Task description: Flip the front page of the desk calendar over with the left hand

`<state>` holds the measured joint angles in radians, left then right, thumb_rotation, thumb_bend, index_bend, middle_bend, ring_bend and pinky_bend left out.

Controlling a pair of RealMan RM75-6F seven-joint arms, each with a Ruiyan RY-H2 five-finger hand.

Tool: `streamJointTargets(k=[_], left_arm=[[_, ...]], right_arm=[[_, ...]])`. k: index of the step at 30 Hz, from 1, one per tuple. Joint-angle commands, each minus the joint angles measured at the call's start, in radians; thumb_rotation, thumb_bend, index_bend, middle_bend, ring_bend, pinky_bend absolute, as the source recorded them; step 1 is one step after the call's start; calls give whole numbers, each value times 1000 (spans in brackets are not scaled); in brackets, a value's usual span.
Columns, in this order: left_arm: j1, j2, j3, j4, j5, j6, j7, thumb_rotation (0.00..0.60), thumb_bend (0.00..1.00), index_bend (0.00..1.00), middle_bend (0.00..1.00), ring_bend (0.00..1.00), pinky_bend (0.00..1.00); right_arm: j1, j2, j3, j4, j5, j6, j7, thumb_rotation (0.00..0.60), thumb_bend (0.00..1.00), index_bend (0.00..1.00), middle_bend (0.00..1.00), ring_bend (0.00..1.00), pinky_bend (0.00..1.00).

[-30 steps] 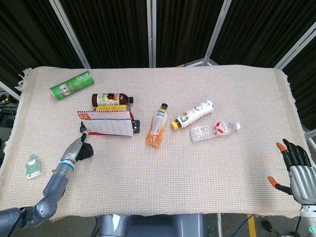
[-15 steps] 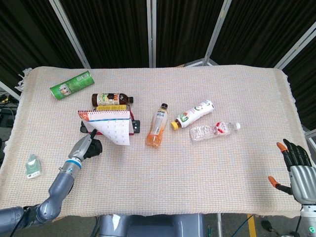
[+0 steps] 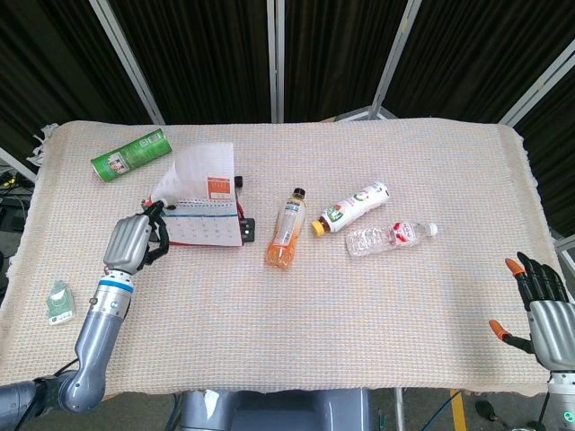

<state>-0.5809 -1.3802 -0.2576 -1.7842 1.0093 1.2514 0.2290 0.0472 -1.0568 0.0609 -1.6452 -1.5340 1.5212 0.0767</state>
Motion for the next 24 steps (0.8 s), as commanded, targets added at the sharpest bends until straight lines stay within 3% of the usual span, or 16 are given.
streamJointTargets(k=[1,5,8,12,18,24], left_arm=[[-9,27,-15,8,6,-7,21,600,760,0,134,284,313],[-40,53,-18,43,-23,-54,89,600,540,0,9,125,155],[-73,67,-20,61,-91,-121,139,600,358,0,0,38,73],[-102,74,-22,83,-156,-176,174,600,194,0,0,4,31],[-163,68,-4,163,-282,-294,227,600,147,0,0,75,44],[-161,74,8,169,-282,-289,199,600,147,0,0,137,62]], right_arm=[[3,-2,3,5,10,-8,3,600,117,21,0,0,0],[8,-3,8,15,28,-23,12,600,117,22,0,0,0],[10,-4,10,19,33,-28,14,600,117,22,0,0,0],[12,-6,11,22,37,-32,14,600,117,22,0,0,0],[16,-13,18,38,49,-40,22,600,117,22,0,0,0],[14,-15,14,40,42,-34,23,600,117,21,0,0,0]])
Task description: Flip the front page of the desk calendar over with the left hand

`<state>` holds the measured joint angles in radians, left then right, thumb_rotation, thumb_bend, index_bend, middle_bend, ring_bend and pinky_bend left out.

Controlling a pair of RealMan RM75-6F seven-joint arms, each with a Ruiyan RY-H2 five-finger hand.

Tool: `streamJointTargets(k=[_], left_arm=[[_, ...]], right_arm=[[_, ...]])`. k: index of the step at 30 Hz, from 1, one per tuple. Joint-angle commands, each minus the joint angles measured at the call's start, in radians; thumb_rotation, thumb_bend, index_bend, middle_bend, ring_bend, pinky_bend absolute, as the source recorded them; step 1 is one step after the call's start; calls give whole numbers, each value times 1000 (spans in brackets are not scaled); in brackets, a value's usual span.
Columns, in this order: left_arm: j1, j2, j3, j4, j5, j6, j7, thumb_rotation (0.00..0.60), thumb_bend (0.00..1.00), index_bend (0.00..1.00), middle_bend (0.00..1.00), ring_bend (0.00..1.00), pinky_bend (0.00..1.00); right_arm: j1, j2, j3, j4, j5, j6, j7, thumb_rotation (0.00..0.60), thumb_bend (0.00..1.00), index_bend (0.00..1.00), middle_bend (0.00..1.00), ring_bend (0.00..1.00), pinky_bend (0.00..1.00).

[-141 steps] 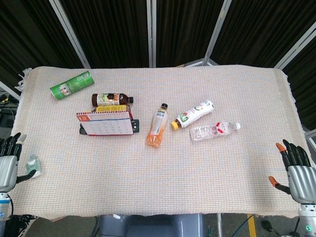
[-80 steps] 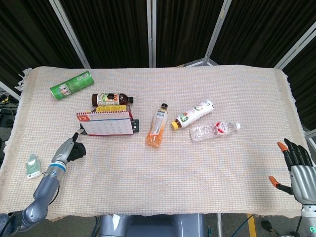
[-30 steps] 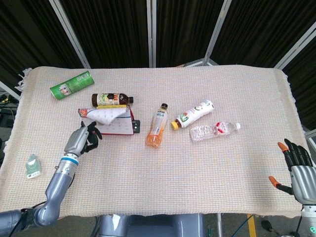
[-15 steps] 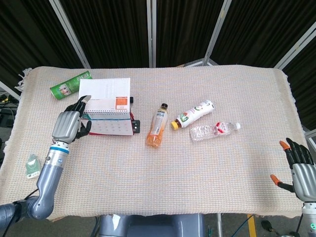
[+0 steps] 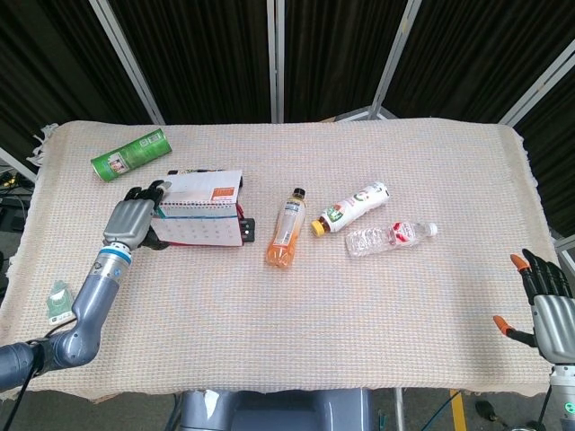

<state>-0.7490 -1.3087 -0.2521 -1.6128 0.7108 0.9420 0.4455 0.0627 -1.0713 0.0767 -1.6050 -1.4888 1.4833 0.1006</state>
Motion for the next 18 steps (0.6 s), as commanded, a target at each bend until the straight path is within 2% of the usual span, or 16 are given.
streamJointTargets(k=[1,3,5,11,14,18], left_arm=[[13,4,2,-6,30,31,-31,600,147,0,0,120,47],[28,9,1,-14,60,55,-57,600,147,0,0,63,16],[64,22,2,-38,140,125,-103,600,148,0,0,8,0],[173,77,54,-120,306,279,-170,600,147,0,0,0,0],[261,118,127,-175,386,378,-159,600,147,0,0,0,0],[334,120,190,-179,461,471,-131,600,147,0,0,0,0]], right_arm=[[-2,0,-2,-1,-6,6,-1,600,117,22,0,0,0],[-4,-1,-3,-2,-11,11,-1,600,117,22,0,0,0],[-5,-2,-4,-2,-18,18,-2,600,117,22,0,0,0],[-10,0,-6,-5,-32,35,-6,600,117,22,0,0,0],[-14,5,-8,-7,-36,42,-16,600,117,22,0,0,0],[-18,7,-7,-11,-36,50,-25,600,118,19,0,0,0]])
